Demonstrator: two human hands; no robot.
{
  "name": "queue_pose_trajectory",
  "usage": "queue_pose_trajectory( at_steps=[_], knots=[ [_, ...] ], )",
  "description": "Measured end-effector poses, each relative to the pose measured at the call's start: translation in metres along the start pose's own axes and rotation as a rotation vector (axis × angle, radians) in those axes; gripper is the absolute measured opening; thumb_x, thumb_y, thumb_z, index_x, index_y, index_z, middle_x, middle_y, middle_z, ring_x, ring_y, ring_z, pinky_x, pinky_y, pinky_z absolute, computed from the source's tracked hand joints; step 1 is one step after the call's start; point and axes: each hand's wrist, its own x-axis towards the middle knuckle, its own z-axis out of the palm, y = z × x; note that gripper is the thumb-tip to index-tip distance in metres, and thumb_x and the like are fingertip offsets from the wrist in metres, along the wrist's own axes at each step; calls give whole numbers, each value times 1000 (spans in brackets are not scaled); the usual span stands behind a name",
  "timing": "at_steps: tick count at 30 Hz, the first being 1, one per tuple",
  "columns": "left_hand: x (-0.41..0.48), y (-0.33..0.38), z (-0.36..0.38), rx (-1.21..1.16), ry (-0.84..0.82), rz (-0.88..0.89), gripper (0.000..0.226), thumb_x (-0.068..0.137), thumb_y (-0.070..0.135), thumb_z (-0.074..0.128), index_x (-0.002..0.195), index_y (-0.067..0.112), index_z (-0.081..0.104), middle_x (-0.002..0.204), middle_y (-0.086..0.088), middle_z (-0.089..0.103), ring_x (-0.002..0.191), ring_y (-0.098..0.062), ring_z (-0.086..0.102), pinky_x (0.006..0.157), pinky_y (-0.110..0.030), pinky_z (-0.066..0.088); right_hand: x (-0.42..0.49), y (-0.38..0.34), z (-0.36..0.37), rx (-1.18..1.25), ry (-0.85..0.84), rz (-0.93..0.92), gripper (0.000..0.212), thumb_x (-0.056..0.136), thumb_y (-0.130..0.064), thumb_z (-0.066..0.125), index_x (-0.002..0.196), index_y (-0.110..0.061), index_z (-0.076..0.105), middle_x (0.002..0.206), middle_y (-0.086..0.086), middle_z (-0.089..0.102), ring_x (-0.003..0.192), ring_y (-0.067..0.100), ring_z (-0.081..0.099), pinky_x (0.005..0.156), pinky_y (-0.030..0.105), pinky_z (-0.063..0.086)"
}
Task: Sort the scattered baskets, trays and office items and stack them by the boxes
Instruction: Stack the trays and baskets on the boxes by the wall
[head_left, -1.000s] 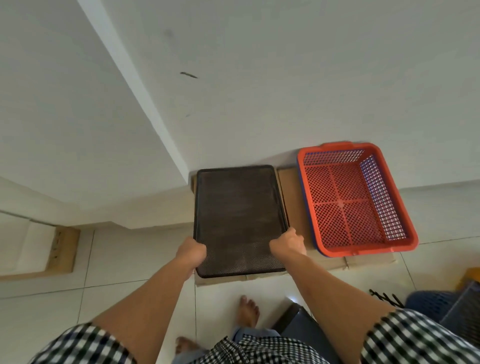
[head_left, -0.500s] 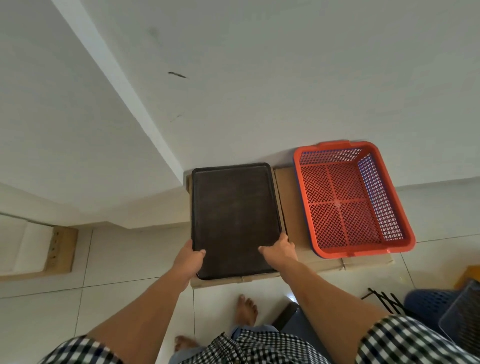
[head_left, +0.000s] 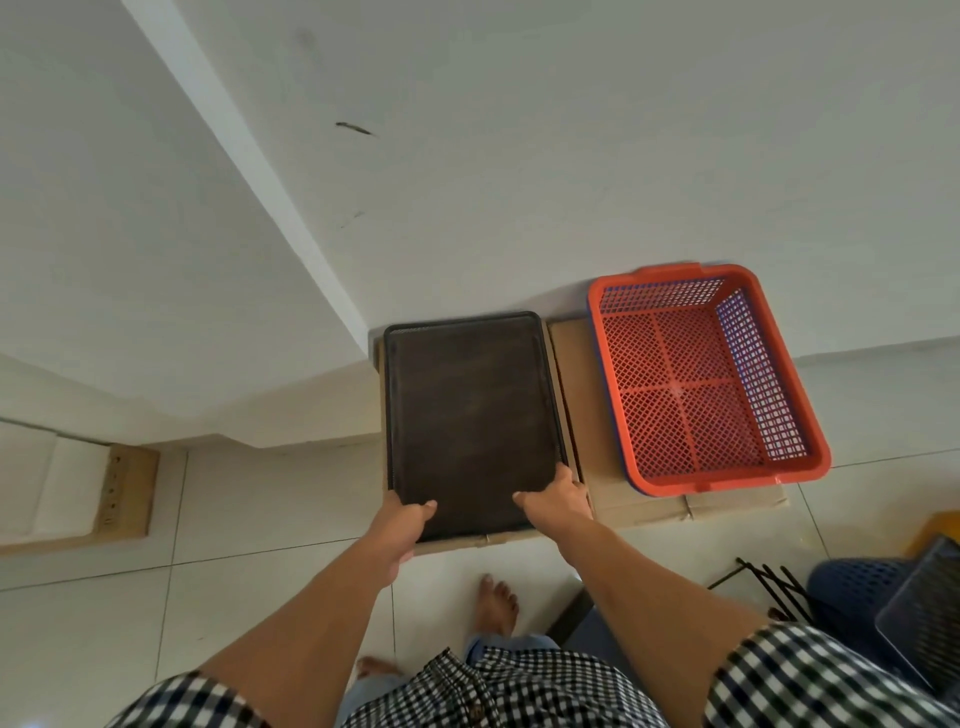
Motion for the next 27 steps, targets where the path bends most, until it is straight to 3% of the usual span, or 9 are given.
queue_pose_trajectory(
  at_steps=[4, 10, 14, 23, 27],
  knots=[
    [-1, -3, -1, -1, -34, 23, 63, 102, 20, 58, 155, 22, 25, 156, -5, 38, 141, -30, 40, 114, -47, 38, -1, 2, 2, 56, -1, 3, 94, 91, -40, 72, 161, -23, 12, 166, 10, 16, 148, 35, 31, 116, 47, 38],
    [-1, -2, -2, -48, 60, 21, 60, 100, 19, 60, 152, 20, 29, 154, -6, 41, 138, -32, 43, 109, -48, 43, 6, -2, -3, 331, 9, 136, 91, 89, -34, 74, 158, -18, 18, 156, 13, 37, 139, 39, 41, 111, 52, 42],
    [2, -4, -6, -54, 22, -23, 57, 100, 21, 61, 150, 18, 34, 153, -7, 43, 136, -30, 46, 103, -43, 45, 12, 1, -4, 429, -14, 163, 90, 89, -31, 75, 157, -15, 19, 154, 14, 40, 140, 39, 39, 114, 56, 37],
    [9, -5, -6, -147, 28, 33, 61, 104, 15, 53, 157, 11, 23, 158, -9, 35, 147, -32, 30, 119, -48, 28, 20, 0, -3, 577, -48, 204, 79, 88, -32, 76, 150, -13, 30, 147, 14, 47, 135, 37, 45, 115, 55, 38],
    [6, -6, -6, 6, 24, 49, 57, 103, 16, 55, 154, 13, 31, 151, -9, 45, 140, -33, 41, 117, -50, 35, 18, 2, -7, 528, -38, 188, 90, 93, -33, 72, 160, -16, 14, 158, 13, 33, 144, 39, 35, 116, 55, 36]
  ],
)
